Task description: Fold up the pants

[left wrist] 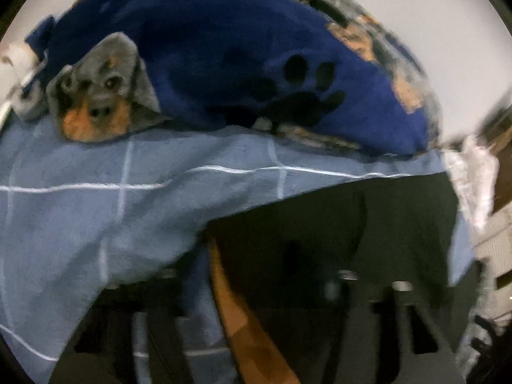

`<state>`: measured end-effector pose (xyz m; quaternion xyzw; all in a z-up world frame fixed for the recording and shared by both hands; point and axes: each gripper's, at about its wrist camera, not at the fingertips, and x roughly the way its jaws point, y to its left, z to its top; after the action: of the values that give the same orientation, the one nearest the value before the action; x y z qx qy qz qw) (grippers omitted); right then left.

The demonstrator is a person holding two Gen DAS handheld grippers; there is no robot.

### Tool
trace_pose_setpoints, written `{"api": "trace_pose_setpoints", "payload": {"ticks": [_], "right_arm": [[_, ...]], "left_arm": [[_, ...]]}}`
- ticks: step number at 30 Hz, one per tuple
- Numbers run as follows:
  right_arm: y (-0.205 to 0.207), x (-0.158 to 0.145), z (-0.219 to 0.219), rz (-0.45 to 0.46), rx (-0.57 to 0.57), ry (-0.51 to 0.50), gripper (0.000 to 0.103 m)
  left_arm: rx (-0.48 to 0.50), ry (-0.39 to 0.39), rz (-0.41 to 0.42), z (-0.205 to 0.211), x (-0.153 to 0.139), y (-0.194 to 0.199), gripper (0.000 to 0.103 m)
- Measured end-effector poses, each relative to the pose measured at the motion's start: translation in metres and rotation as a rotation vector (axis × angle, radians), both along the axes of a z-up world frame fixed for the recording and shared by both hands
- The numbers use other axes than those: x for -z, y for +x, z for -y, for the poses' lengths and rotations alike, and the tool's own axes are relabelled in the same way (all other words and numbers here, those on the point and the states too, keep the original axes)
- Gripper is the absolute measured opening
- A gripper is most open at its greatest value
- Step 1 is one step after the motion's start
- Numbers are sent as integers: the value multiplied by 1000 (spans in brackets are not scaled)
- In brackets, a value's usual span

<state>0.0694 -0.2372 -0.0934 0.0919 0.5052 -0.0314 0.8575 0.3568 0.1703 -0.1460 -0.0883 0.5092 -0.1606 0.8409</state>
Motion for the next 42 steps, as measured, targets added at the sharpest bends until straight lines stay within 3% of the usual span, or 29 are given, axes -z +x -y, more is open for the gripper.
{"api": "trace_pose_setpoints", "payload": {"ticks": [1,3,5,7,12,18,23,28,36,38,39,42], "right_arm": [[1,0,-1,-1,-3,-1,102],[2,0,-3,1,-9,-2,102],[4,-3,-3,9,-12,-1,102],[8,-8,-2,26,-15,10,102],[27,-21,9,60,-17,119,103],[74,-30,29,94,0,400,103],[129,-37,30,119,-27,566,99],[181,-31,28,81,-40,701,74],[236,17,27,-69,56,784,63],[244,23,26,-81,57,765,40],[245,24,25,-84,50,753,10],[236,20,21,-61,24,730,8]], "left_arm": [[-14,14,-2,-1,0,2,31],[-37,-30,3,-9,-2,2,12],[-68,-78,25,-17,-7,-5,10],[-72,-66,66,-14,-16,-15,9],[-72,-134,194,-3,-55,-54,9],[-35,-176,321,16,-97,-118,9],[-23,-253,343,26,-109,-178,9],[-28,-311,303,35,-104,-217,10],[-67,-340,247,36,-90,-236,11],[-73,-333,239,36,-88,-235,11],[-74,-330,232,36,-87,-235,11],[-84,-313,223,33,-87,-237,11]]}}
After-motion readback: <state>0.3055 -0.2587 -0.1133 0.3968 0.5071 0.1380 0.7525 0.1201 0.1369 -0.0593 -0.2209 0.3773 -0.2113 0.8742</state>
